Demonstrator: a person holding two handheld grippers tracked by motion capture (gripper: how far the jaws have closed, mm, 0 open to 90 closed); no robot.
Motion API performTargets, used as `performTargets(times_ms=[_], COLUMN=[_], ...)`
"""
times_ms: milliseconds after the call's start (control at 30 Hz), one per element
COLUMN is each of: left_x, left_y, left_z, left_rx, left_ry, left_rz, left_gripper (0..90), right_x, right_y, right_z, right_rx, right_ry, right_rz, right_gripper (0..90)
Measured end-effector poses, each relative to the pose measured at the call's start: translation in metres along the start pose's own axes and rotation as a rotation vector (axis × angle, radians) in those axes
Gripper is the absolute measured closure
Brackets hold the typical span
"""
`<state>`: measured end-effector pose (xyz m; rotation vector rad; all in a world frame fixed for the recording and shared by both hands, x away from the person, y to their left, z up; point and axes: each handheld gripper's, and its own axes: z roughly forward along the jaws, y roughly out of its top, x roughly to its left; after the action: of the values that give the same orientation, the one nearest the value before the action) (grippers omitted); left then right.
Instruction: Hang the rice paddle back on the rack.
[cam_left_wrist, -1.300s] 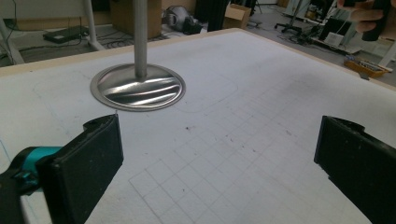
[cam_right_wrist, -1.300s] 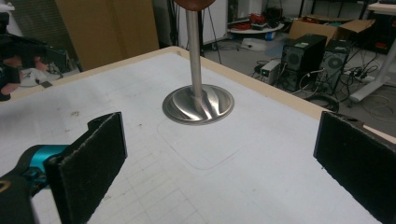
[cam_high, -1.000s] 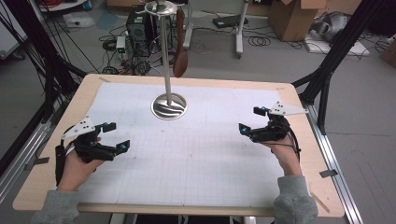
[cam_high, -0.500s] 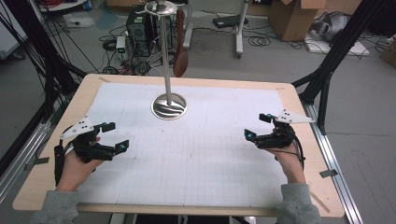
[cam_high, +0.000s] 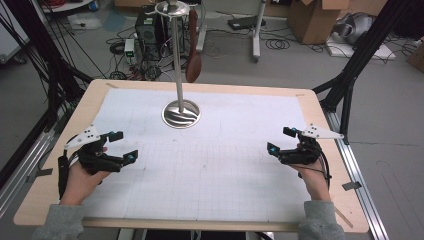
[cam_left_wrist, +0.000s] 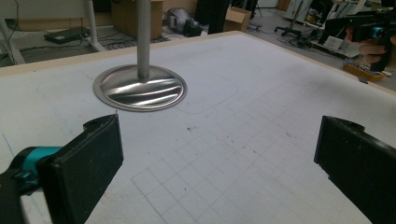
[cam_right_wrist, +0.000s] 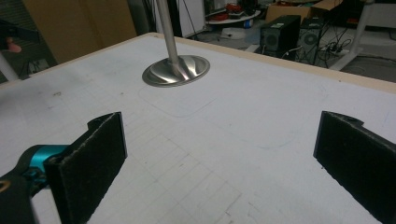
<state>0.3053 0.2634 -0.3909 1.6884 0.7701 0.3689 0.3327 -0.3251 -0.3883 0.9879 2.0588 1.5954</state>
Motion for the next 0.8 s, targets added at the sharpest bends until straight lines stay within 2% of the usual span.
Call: performTargets(times_ms=[433, 633, 800], left_x=[0.000, 0.000, -0.001], left_y=[0.000, 0.001, 0.002], left_z=[0.000, -0.001, -0.002], left_rx=[0.002, -0.001, -0.002], left_ry=[0.002, 0.005, 0.007], left_rz=[0.000, 0.003, 0.012], left_gripper=[1.7, 1.7, 1.7], right_x=[0.002, 0.000, 0.000], right_y=[-0.017, -0.027, -0.026], right_z=[-0.013, -0.014, -0.016], right_rx=[-0.017, -0.001, -0.037], right_ry=[-0.036, -0.053, -0.054], right_rz=[0.019, 0.034, 0.031], right_gripper=[1.3, 1.3, 1.4])
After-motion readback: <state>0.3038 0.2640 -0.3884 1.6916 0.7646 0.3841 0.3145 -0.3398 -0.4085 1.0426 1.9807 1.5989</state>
